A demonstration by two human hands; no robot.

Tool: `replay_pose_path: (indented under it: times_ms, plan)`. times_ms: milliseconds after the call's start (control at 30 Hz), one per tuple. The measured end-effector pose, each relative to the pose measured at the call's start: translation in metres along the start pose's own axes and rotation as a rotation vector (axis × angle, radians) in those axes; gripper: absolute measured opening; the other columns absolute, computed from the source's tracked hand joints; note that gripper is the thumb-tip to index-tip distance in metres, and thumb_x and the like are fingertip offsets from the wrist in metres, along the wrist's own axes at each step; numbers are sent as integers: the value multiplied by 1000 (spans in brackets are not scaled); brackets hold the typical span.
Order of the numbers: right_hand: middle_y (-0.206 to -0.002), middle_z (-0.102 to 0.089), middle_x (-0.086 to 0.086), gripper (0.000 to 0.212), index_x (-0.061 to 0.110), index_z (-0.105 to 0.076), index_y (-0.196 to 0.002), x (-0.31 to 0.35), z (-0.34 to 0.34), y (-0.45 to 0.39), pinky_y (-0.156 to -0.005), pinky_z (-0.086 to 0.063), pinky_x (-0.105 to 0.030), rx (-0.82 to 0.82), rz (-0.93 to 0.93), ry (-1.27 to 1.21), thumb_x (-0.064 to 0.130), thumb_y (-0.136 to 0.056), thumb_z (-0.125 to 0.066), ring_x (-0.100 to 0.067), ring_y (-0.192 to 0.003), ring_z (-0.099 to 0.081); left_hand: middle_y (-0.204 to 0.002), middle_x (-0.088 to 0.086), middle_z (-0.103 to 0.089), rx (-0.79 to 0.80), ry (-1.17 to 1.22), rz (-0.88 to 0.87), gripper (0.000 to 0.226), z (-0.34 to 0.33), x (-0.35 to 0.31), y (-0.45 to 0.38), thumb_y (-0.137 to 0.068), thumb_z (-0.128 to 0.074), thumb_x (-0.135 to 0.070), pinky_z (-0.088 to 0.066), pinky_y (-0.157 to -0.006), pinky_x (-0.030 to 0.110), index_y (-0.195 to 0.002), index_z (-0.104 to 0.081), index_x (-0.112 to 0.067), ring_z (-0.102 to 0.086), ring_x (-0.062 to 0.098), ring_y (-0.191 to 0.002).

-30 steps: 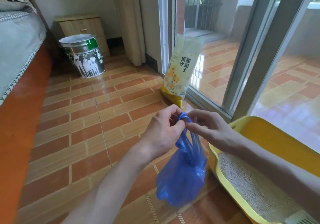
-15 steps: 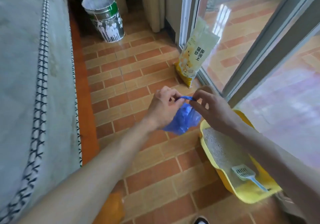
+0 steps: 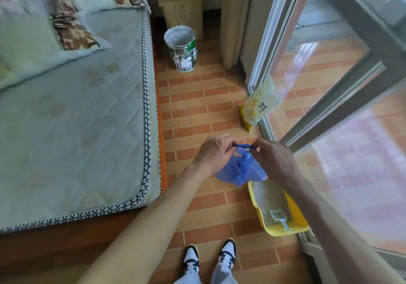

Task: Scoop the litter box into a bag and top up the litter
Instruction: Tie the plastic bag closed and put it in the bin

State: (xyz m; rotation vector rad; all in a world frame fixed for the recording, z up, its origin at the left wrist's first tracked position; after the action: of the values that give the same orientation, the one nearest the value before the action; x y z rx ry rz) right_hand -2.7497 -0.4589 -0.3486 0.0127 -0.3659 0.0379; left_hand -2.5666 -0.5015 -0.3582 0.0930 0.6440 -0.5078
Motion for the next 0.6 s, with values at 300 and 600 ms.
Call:
replay_pose_path:
  times_ms: [300,600]
  plan:
    - [-95,-60,5,9,24,-69,-97,49,40,36,-72,-50,-38,20,113,-83,30,-97,-63,-23,-83,-62,-98,-11,-53,-102,46,167,4,44,-29,61,-97,-66,-20,-38,-61,18,-100,-68,-19,-57,10,-80]
    - [-85,-68,5,10,23,-60,-93,74,48,5,-62,-53,-42,12,129,-233,31,-99,-58,-21,-72,-62,-90,-13,-65,-242,88,208,3,81,-22,54,-95,-69,-20,-54,-71,32,-97,-71,-21,-62,9,-77]
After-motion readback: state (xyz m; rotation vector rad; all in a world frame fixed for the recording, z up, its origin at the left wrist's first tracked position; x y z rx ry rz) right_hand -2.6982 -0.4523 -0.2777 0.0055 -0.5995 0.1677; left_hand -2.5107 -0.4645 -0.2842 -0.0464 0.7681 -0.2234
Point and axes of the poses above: each hand's wrist, its own y-axis away from the middle knuckle, its own z-axis out of the back of the hand, x = y × z, the point moved 2 cm from there along -y, towards the middle knuckle
